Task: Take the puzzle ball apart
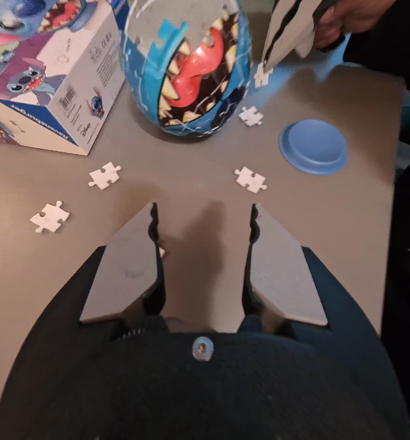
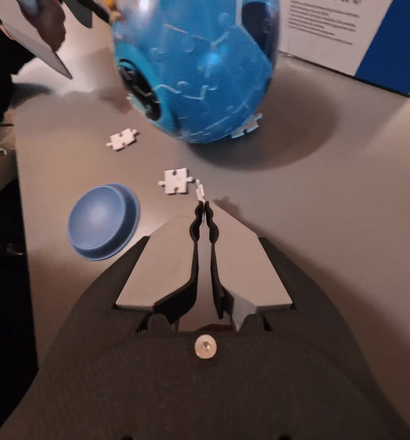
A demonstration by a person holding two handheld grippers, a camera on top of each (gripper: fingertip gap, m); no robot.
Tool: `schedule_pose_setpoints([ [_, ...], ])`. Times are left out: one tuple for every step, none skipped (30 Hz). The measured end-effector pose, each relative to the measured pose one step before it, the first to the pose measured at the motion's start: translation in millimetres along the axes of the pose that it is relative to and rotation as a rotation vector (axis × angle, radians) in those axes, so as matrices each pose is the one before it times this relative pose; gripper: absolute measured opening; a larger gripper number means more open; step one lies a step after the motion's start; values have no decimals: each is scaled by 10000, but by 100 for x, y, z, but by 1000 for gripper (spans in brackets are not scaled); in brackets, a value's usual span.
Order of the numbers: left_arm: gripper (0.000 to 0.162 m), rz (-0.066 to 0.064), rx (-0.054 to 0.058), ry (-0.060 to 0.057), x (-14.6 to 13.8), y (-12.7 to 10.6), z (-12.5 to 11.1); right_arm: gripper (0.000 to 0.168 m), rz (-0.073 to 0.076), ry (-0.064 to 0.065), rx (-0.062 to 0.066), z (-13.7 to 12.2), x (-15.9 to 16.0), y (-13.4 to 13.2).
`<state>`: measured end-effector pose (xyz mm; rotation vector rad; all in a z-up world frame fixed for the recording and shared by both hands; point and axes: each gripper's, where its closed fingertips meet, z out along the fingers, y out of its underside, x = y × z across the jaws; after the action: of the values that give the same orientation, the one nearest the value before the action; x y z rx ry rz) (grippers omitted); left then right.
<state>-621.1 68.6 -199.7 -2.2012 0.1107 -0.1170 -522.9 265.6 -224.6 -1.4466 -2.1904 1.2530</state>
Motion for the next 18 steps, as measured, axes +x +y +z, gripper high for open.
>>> schedule_pose_setpoints([
  [85,2,-296,-3,-895,155,613,0,44,30,-114,336,750,-48],
  [89,-53,-104,-1,-682,-156,653,0,81,-148,-109,348,341,-30],
  [91,-2,49,231,-154,-421,694,0,87,-192,-195,339,188,99],
  [93,60,134,215,-66,-572,758,0,-29,-69,-181,288,267,86],
  [93,124,106,202,-1,-562,774,0,-146,-106,-122,256,136,-14],
  [95,144,98,278,260,-578,742,0,-160,-258,-98,218,-138,-71],
  [99,113,106,245,271,-603,701,0,-114,-236,-126,209,-138,-44],
  [102,124,35,57,9,-518,656,0,-114,-66,-124,192,104,-34],
  [107,197,-39,-59,-168,-370,601,2,-156,-38,-101,185,98,-31],
  [111,212,-70,-108,-276,-278,568,5,-187,-114,-87,182,-51,16],
  [112,116,-40,-74,-275,-245,542,8,-185,-78,-62,131,-15,20],
  [113,15,2,25,-120,-266,517,13,-147,27,-31,24,141,-2],
  [116,25,15,60,-38,-268,487,21,-118,-19,27,-108,71,-94],
  [116,62,-31,-37,-162,-155,441,28,-127,-43,130,-246,4,-297],
  [118,68,-108,-34,-159,15,418,32,-164,69,260,-363,143,-563],
  [120,22,-76,37,-46,12,377,35,-214,123,387,-403,195,-861],
  [121,-2,-20,77,36,-3,326,44,-257,22,481,-346,23,-1083],
  [121,-2,2,134,136,-7,304,59,-277,-146,481,-168,-220,-1110],
])
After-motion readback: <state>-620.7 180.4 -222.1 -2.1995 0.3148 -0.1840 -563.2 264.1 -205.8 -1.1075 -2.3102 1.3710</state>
